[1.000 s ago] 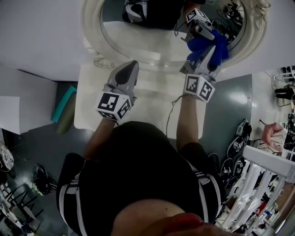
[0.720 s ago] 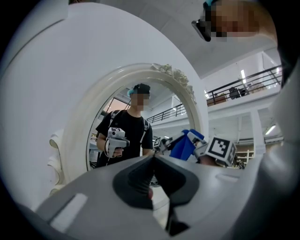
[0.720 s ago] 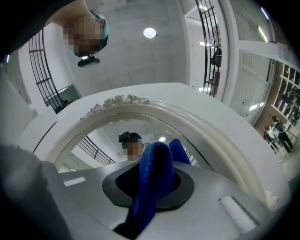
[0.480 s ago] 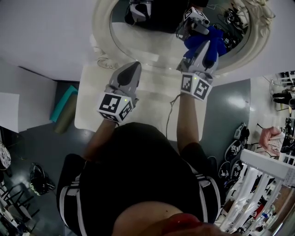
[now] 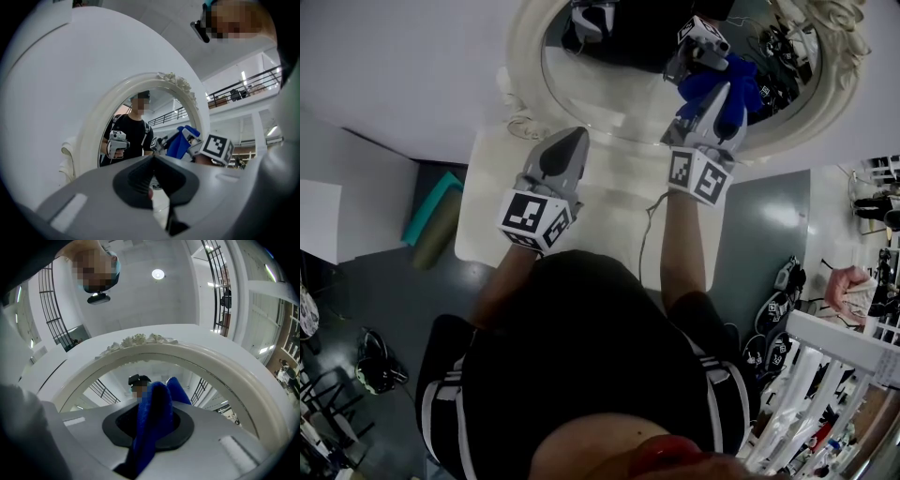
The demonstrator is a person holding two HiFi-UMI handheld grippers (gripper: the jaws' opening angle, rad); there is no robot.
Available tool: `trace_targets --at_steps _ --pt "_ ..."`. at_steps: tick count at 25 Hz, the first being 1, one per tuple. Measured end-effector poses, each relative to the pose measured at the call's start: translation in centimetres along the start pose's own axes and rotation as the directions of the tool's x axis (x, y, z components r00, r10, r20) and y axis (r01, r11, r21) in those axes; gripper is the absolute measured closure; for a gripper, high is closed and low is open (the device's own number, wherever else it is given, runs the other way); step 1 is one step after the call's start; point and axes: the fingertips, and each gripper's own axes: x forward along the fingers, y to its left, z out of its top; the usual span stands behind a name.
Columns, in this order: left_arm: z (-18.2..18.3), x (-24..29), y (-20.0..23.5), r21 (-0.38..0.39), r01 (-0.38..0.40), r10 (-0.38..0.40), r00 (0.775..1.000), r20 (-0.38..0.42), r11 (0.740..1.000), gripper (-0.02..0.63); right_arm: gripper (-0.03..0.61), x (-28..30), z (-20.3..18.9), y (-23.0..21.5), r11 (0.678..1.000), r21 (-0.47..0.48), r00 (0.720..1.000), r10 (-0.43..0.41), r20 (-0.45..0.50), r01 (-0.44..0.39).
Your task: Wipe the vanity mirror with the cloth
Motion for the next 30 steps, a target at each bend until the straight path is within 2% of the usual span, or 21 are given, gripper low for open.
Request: trace_targets --at_steps 6,11,18,25,30 --pt "0.5 -0.4 -0.7 0.001 -0.003 0.003 1.000 0.010 1.000 0.604 0.537 0.5 0.9 1.8 0.998 -0.044 0.999 0.047 -0.004 -0.048" --pt "0.7 -1.3 1.8 -0.009 -0.020 0.021 1.000 0.018 1.000 0.604 0.537 1.3 0.0 5.8 0.995 -0.056 0.997 0.082 -0.010 -0.082" --pt "1.0 -1.8 2.8 -0.012 -0.033 0.034 0.999 0.022 0.999 0.604 0.537 1.9 -0.4 10.2 0.981 -0.108 0.987 0.158 -0.034 -0.161" --pt "1.1 -2.9 4.1 -0.019 -0.060 0.060 0.998 0.027 0.998 0.604 0.537 2.2 -1.4 15.8 0.954 -0.152 0.966 0.249 -0.073 -0.258" --pt "1.1 -3.8 5.1 -0.026 -0.079 0.080 0.996 0.029 0.997 0.604 0.537 2.3 -1.9 20.0 0.916 -0.214 0.941 0.332 -0.068 -0.339"
